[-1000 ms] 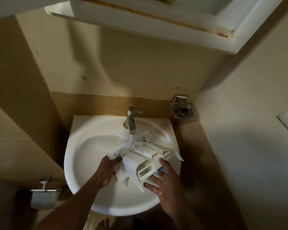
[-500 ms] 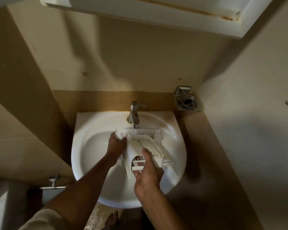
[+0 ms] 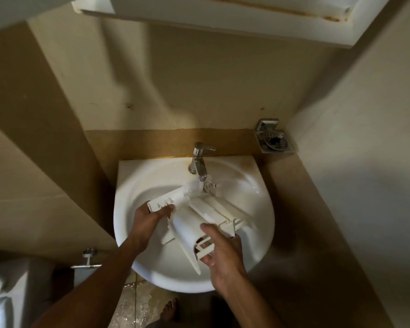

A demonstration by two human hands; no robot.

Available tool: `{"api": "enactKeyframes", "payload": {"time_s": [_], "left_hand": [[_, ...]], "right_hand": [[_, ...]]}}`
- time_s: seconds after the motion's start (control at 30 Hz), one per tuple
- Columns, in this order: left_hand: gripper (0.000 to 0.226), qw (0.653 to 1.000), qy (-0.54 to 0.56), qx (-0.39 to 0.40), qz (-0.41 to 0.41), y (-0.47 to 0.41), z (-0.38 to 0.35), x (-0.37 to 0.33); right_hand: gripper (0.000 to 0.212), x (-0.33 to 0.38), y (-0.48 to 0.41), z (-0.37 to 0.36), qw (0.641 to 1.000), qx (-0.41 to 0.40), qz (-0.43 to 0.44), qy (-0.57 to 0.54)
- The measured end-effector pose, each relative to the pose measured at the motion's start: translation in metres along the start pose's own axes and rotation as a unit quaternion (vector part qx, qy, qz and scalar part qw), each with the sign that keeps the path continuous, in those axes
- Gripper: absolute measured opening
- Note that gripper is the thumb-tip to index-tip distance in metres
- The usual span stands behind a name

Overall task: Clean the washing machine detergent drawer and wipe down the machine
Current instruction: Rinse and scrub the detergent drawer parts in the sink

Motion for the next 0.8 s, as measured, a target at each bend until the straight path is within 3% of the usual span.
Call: {"api": "enactKeyframes", "payload": {"time_s": [0.23, 0.4, 0.47, 0.63, 0.8], "left_hand": [[0.011, 0.994, -0.046, 0.095, 0.034, 0.011, -0.018, 0.004], [0.019, 0.984, -0.165, 0.060, 0.008, 0.011, -0.028, -0.007], [0.027, 0.981, -0.185, 0.061, 0.022, 0.013, -0.033, -0.004], [0.050, 0.981, -0.048, 0.145, 0.119, 0.023, -0.057, 0.010], [0.046, 0.977, 0.038, 0.160, 0.138, 0.018, -0.073, 0.007]], "right_hand": [[0.054, 0.042, -0.003, 0.012, 0.975, 0.105, 0.074, 0.180], [0.050, 0.068, -0.009, 0.011, 0.948, 0.127, 0.108, 0.273], [0.049, 0.084, -0.015, 0.007, 0.917, 0.141, 0.140, 0.345], [0.064, 0.111, -0.021, -0.015, 0.815, 0.199, 0.207, 0.503], [0.085, 0.125, -0.021, -0.021, 0.694, 0.229, 0.279, 0.623]]}}
Point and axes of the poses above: each hand's wrist, its own y-axis away from the middle knuckle, its own z-axis out of the back of the hand, x = y × z, the point moved 10 cm from there along -y, towards the middle knuckle, and after that the axes turned 11 degrees about z, right-handed, at the moved point
